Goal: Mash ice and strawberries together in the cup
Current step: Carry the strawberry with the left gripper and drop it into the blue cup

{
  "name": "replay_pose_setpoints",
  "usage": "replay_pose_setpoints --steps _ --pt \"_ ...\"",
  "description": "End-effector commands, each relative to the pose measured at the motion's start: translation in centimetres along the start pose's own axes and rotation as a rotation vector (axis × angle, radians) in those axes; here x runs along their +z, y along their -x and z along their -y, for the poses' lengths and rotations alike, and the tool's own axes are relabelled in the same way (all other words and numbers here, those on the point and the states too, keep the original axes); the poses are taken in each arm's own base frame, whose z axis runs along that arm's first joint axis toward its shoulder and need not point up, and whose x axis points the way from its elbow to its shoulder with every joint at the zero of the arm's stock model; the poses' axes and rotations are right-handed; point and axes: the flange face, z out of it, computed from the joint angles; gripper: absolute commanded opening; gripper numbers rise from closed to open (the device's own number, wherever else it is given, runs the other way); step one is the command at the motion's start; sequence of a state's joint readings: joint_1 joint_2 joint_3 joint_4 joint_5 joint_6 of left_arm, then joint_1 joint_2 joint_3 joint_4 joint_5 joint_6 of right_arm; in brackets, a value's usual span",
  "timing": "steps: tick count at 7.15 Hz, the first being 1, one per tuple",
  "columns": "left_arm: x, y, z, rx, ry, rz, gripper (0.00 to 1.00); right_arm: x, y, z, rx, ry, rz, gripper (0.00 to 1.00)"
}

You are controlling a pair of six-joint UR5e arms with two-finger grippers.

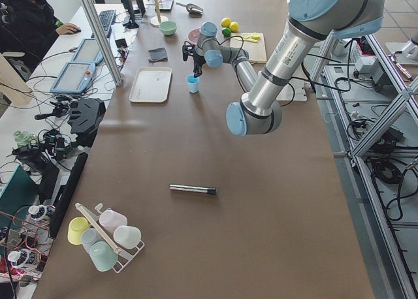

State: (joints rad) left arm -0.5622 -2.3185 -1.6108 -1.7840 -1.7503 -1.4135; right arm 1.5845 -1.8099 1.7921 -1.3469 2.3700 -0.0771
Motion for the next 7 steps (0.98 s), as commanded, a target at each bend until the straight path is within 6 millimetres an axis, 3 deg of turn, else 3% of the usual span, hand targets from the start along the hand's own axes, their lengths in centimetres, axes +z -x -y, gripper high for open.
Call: replay_pose_setpoints --steps 1,2,3,4,5,7 --pt "-0.2 0.2 0.6 -0.003 -0.009 -0.002 0.57 0.0 0.0 0.0 -0.019 0.000 0.000 0.99" --pt "-0.2 0.2 0.8 -0.002 -0.010 0.000 0.87 0.1 -0.1 0.0 -0.026 0.002 -0.001 0.99" --pt "-0.4 0.3 0.8 -0.001 -0.010 -0.002 0.95 0.0 -0.1 0.0 -0.027 0.000 -0.001 0.99" --pt "-1.2 1.3 1.8 -0.012 -0.016 -0.002 0.95 0.0 -0.1 0.1 -0.027 0.001 -0.003 0.99" --pt "-1.2 6.8 1.8 -0.025 0.019 0.029 0.95 0.1 -0.1 0.1 -0.026 0.002 -0.006 0.99" --pt "-3.1 18.8 5.7 -0.020 0.122 0.085 0.96 0.1 -0.1 0.0 -0.017 0.009 0.001 0.99"
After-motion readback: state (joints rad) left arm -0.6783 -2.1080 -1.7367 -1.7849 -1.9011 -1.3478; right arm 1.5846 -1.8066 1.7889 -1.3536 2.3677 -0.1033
